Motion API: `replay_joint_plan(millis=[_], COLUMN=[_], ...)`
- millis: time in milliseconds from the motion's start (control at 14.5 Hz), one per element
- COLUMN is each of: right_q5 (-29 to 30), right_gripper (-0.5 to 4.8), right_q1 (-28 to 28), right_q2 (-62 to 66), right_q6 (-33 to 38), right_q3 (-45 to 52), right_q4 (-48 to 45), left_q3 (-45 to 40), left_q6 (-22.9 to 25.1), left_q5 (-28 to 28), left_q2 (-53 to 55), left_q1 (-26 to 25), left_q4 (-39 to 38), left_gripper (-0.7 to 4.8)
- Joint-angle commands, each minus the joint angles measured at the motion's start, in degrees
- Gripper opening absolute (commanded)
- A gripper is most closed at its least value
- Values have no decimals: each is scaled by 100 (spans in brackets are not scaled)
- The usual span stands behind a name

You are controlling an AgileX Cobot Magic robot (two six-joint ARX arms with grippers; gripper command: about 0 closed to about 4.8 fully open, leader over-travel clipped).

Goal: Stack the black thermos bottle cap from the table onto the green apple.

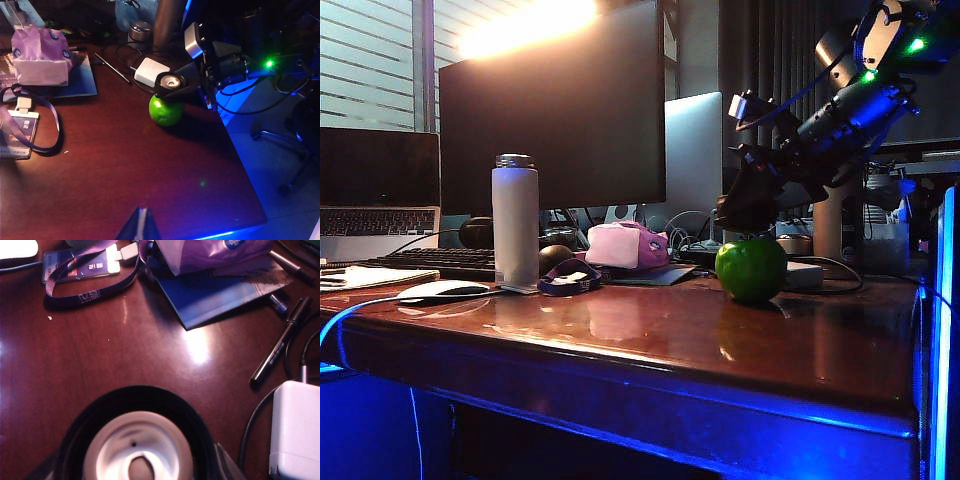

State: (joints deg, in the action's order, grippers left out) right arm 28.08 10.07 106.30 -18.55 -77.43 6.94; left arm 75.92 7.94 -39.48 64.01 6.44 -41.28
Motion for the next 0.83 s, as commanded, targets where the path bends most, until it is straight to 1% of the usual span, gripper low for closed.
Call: replay_joint_plan(millis=[69,413,826], right_q5=[11,7,11], right_gripper=[273,274,274], right_q1=[9,7,7], right_q2=[94,166,164], right_q6=[-17,-15,-149], right_q3=[-20,-20,-20], right_q4=[-70,-9,317], left_q3=[33,35,33], left_q6=[24,22,24], left_q5=[-37,-37,-37], left_q2=[-11,-11,-11], left_q1=[-2,-2,-2], left_q4=[72,70,70], left_gripper=[-4,-4,-4])
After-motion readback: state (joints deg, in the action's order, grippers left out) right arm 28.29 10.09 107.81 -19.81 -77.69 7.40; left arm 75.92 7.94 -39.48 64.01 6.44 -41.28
